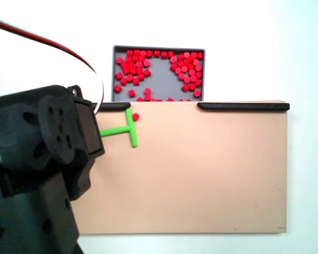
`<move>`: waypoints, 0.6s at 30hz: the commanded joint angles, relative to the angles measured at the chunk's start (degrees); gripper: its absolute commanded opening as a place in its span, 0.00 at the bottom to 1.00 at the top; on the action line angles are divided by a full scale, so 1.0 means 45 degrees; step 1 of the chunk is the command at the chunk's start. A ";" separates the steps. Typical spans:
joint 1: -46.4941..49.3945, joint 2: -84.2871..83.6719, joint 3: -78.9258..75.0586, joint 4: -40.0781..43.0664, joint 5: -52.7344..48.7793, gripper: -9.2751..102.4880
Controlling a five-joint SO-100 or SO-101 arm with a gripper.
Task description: Push granules from left to the grey container
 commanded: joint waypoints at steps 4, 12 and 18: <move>0.0313 0.0195 0.0078 0.0078 -0.0742 0.08; 0.0605 0.0215 0.0078 0.0078 -0.2109 0.08; 0.0898 0.0254 0.0078 0.0078 -0.3535 0.08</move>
